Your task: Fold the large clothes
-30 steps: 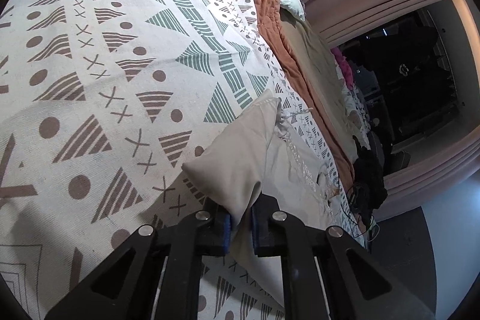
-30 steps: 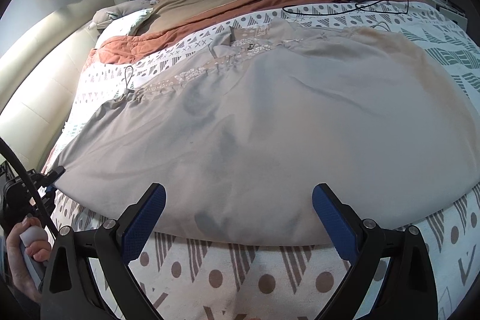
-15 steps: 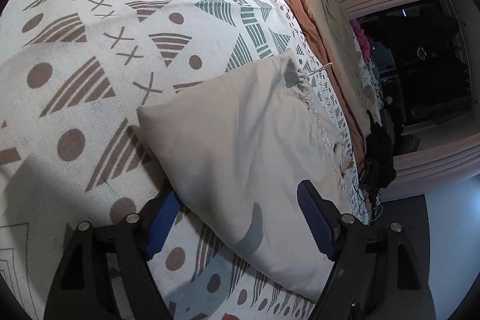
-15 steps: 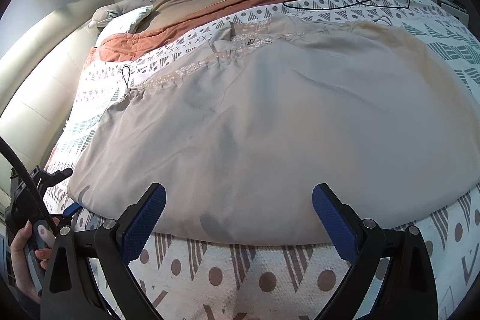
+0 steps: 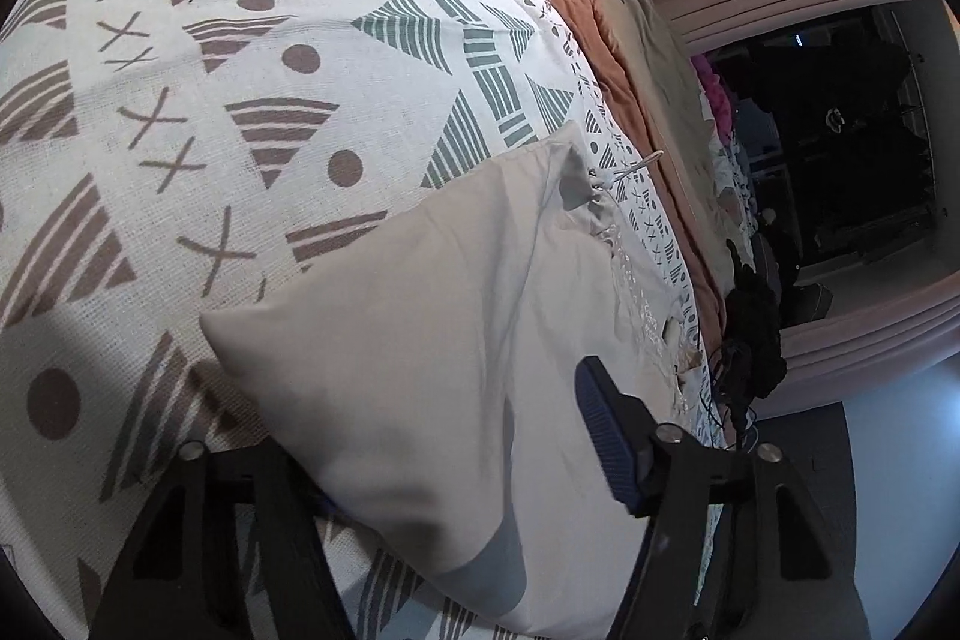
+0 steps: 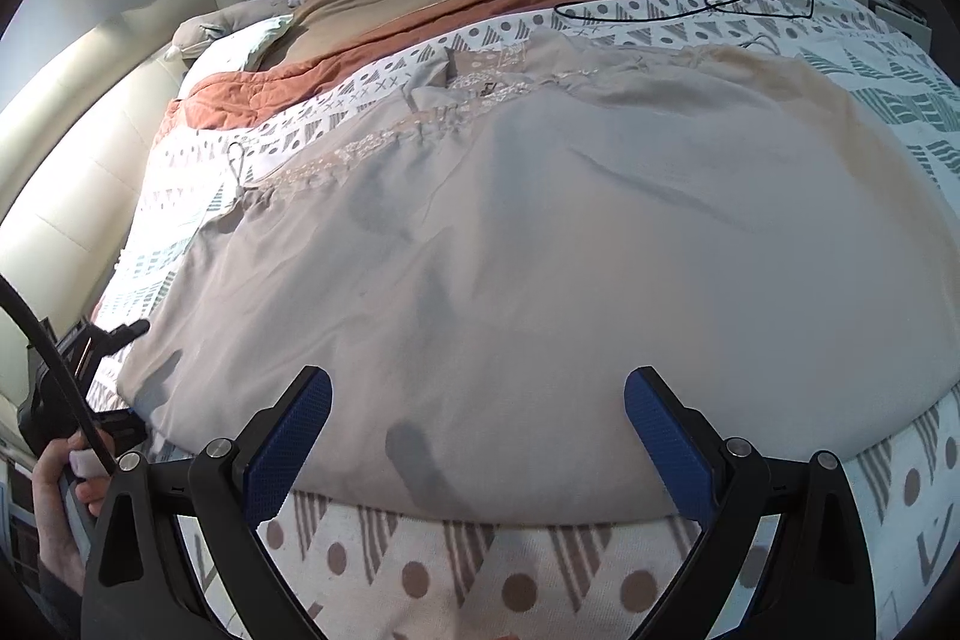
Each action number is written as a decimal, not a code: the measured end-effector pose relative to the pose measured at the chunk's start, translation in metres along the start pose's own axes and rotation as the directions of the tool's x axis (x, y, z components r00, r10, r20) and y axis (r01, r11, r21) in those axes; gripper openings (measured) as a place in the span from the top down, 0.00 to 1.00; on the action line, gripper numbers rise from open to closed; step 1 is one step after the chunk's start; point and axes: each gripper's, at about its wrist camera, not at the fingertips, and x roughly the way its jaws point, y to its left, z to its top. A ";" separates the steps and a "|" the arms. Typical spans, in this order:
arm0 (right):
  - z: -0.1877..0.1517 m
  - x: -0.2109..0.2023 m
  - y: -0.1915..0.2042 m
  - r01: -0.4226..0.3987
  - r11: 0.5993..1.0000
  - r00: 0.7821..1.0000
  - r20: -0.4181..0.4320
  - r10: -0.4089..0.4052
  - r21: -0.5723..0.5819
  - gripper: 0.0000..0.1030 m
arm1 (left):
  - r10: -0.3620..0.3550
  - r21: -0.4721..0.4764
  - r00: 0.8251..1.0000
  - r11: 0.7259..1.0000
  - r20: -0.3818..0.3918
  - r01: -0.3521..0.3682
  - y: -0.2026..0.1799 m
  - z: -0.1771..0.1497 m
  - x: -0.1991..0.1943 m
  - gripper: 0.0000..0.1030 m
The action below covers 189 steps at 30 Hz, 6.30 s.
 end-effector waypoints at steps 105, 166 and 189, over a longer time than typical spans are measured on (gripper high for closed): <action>-0.027 -0.122 -0.298 -0.246 0.759 0.960 0.259 0.105 0.603 0.05 | 0.063 0.607 0.912 0.765 -0.404 0.216 -0.352 -0.310 0.104 0.00; -0.017 -0.058 -0.288 -0.162 0.766 0.986 0.133 0.100 0.623 0.07 | 0.186 0.628 0.946 0.778 -0.266 0.023 -0.225 -0.252 0.102 0.36; -0.017 -0.037 -0.271 -0.209 0.809 0.978 0.098 0.186 0.549 0.67 | 0.231 0.691 0.933 0.723 -0.276 0.025 -0.228 -0.251 0.080 0.79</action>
